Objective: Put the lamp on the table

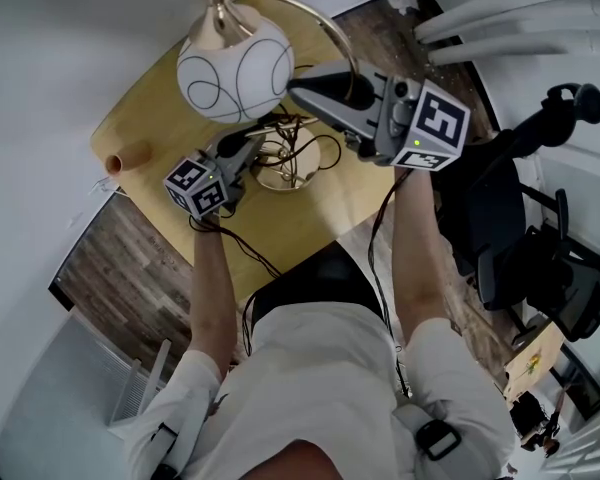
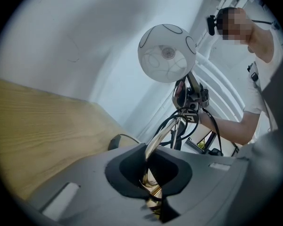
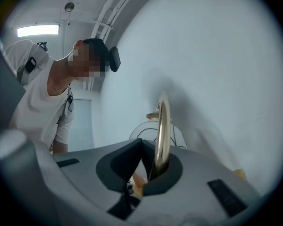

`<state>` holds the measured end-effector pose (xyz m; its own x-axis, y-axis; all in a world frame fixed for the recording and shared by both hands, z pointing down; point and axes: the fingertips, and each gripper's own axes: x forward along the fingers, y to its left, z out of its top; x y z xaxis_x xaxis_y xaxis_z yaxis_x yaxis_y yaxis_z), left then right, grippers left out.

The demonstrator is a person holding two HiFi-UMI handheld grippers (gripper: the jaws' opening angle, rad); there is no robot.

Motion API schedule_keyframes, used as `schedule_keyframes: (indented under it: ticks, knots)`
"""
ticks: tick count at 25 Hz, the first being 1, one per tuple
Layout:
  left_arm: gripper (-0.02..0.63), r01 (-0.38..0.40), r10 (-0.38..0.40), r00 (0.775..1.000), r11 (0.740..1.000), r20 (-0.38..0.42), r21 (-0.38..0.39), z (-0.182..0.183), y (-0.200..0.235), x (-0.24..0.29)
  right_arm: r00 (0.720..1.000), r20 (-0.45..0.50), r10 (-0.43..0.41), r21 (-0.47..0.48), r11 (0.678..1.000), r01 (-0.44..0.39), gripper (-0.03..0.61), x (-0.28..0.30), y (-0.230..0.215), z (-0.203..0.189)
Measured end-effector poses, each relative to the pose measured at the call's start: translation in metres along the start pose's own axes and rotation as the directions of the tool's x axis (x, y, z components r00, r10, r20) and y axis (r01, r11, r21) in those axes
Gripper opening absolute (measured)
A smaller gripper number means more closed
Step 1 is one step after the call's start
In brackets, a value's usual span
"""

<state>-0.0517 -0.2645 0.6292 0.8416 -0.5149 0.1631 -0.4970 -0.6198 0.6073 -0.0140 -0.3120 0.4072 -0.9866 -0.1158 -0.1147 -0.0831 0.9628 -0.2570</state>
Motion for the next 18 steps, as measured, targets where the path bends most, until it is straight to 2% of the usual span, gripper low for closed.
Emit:
schedule_keyframes:
  ticks: [5, 9, 16, 18]
  knots:
    - [0.008, -0.013, 0.013, 1.0, 1.0, 0.0, -0.003, 0.002, 0.002, 0.0, 0.999, -0.018, -0.028, -0.006, 1.0, 0.027, 0.002, 0.003, -0.003, 0.003]
    - [0.008, -0.015, 0.015, 1.0, 1.0, -0.001, -0.004, 0.003, 0.002, 0.001, 0.999, -0.012, -0.053, 0.032, 0.998, 0.054, 0.002, 0.002, -0.009, 0.002]
    - [0.007, -0.012, 0.012, 1.0, 1.0, -0.005, -0.007, 0.002, -0.001, 0.001, 0.999, 0.008, -0.041, 0.052, 0.998, 0.04, 0.002, 0.001, -0.009, 0.003]
    - [0.06, -0.003, 0.003, 1.0, 1.0, 0.004, -0.015, 0.003, -0.003, 0.0, 0.999, 0.021, -0.048, 0.06, 0.997, 0.047, 0.002, 0.001, -0.009, 0.004]
